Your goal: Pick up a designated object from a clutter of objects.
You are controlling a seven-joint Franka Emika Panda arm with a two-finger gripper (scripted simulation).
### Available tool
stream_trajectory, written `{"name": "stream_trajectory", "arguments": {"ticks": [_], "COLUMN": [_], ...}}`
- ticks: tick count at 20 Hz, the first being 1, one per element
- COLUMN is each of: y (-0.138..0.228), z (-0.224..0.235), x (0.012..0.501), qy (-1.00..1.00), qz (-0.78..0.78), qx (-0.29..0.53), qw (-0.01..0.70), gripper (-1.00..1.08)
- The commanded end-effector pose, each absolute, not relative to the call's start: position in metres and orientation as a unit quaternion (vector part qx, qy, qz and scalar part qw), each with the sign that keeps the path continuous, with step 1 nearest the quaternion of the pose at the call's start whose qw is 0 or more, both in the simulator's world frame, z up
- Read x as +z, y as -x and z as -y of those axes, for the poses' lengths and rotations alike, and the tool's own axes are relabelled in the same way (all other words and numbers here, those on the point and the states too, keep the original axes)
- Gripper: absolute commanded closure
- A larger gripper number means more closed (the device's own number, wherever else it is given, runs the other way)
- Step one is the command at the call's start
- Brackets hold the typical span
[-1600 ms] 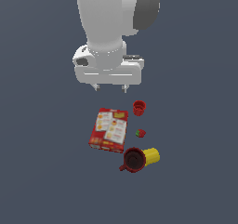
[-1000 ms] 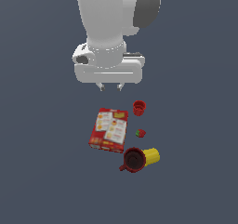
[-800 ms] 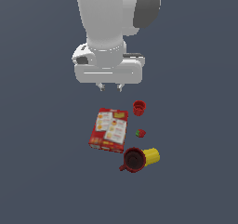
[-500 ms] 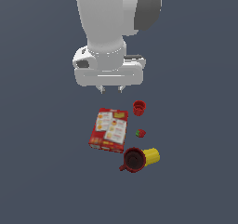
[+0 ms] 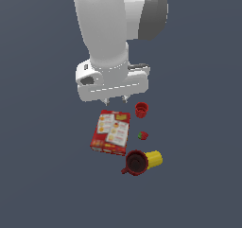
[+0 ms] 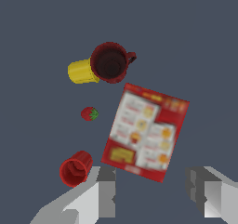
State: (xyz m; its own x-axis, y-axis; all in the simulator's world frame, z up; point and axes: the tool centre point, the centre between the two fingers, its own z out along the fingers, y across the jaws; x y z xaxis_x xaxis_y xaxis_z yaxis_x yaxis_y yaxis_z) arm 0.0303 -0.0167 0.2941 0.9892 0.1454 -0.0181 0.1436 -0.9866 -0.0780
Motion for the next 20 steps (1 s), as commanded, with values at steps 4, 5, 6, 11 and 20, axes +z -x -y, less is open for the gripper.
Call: {"name": "stream_trajectory", "arguments": {"ticks": [4,5,6,11,20], "y": [-0.052,-0.056,-0.060,-0.080,-0.112], "z": [0.009,0.007,0.006,-0.002,-0.015], "x": [0.281,0.278,0.275,0.261,0.232], "qy": [0.989,0.987,0.985,0.973,0.941], "qz": [0.137,0.148,0.160,0.218,0.318], "qx": [0.012,0.011,0.011,0.007,-0.006], "qw": [0.055,0.058,0.062,0.080,0.115], "gripper": [-0.20,-0.20,-0.20,-0.20,-0.20]}}
